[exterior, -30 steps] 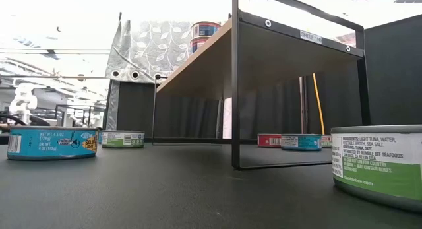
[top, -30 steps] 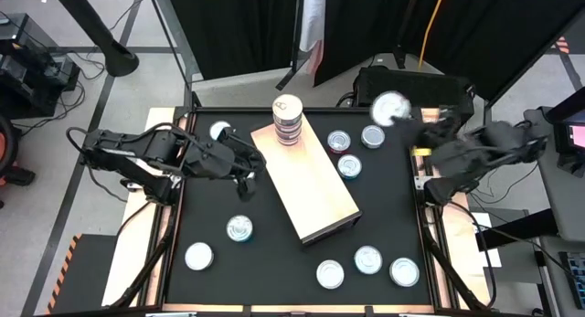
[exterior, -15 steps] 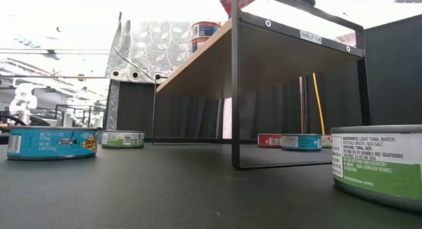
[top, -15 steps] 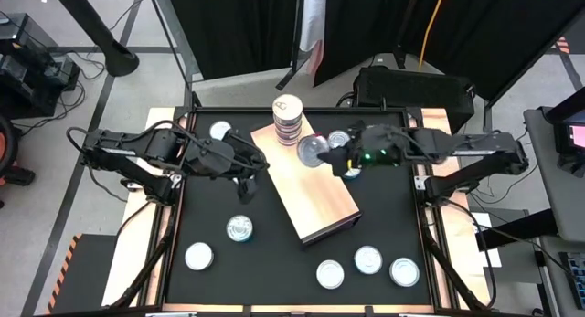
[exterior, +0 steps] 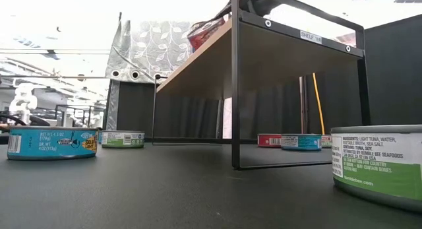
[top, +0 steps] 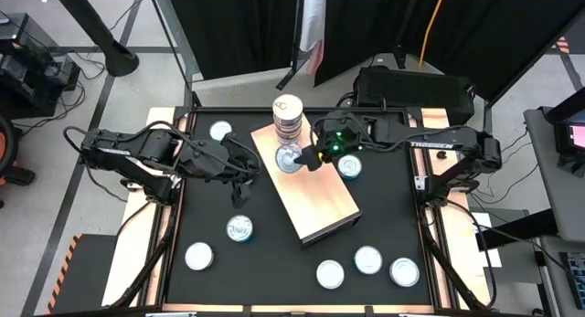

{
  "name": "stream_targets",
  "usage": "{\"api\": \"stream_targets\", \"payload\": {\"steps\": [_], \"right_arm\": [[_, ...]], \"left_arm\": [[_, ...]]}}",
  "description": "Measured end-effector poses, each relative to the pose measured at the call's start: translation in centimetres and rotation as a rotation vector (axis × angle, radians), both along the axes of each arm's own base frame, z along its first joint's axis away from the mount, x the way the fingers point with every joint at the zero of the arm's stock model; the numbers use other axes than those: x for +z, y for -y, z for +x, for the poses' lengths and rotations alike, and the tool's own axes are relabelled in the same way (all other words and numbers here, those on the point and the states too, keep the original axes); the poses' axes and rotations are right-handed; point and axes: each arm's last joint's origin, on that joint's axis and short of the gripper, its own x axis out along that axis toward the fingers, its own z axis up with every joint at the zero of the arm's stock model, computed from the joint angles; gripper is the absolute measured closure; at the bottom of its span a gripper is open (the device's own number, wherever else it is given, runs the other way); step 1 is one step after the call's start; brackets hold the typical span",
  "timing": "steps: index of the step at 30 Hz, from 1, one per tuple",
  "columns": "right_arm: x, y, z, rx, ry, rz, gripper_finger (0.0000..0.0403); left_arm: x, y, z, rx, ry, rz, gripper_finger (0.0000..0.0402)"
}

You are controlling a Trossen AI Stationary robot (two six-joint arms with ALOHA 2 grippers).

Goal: Stack canned seafood by type on shelf
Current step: Put the red tuna can on the shelf, then stack the red tuna can on top of the red tuna can on the shelf

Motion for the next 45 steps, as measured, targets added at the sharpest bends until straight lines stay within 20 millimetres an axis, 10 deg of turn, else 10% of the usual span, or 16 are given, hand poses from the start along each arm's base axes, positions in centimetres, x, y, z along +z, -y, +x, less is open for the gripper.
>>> {"api": "stream_targets", "payload": {"steps": [25,45], "right_arm": [[-1.9,4.0,-1.2,-0.023,-0.143,0.085,0.0269],[-2.8,5.3,-1.3,-0.023,-0.181,0.100,0.0118]], "left_arm": [[0.1,0.4,-1.6,-0.022,-0.049,0.001,0.0391],[-0.1,0.3,-1.7,-0.004,-0.069,0.020,0.0391]]}}
